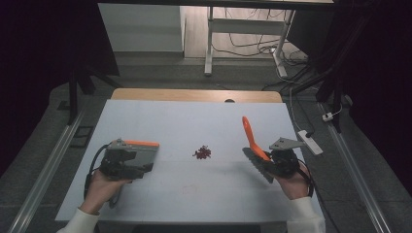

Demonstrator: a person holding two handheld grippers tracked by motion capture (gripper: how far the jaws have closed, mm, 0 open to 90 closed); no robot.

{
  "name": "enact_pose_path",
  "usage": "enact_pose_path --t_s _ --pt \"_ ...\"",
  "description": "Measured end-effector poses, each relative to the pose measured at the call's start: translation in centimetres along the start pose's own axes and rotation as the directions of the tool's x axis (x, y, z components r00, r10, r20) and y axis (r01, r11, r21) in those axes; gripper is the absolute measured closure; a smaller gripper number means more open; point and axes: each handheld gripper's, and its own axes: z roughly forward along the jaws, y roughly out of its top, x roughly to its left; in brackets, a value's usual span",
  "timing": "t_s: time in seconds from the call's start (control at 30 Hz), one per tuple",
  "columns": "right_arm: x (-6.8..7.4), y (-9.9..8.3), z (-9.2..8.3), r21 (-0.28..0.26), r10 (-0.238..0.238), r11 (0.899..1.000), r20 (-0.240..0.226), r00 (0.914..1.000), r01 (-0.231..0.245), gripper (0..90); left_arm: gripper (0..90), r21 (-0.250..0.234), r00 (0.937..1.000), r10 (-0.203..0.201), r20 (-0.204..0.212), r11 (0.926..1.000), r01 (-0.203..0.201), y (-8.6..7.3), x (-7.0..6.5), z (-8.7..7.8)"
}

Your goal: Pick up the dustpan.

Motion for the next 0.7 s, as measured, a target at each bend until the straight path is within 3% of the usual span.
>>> enact_pose_path --t_s 0.23,0.33,0.47,0.7 --pt "0.3 0.0 0.0 0.002 -0.008 1.0 -0.004 1.0 0.008 69.9 18.3 0.007 0.9966 -0.074 -0.037 0.9972 0.074 -1.1 1.0 -1.2" --pt "0.4 0.0 0.1 0.005 -0.01 1.0 0.0 1.0 0.01 69.9 18.3 0.008 0.9952 -0.083 -0.051 0.9965 0.083 -1.5 1.2 -1.4" --pt "0.4 0.0 0.1 0.01 -0.015 1.0 0.001 0.9999 0.015 70.0 17.0 0.024 0.9827 -0.149 -0.11 0.9881 0.152 -1.9 1.8 -1.7" --pt "0.4 -0.2 0.4 0.024 -0.015 1.0 0.002 0.9999 0.015 69.9 14.8 0.052 0.9796 -0.165 -0.114 0.9837 0.172 -2.3 2.0 -2.0"
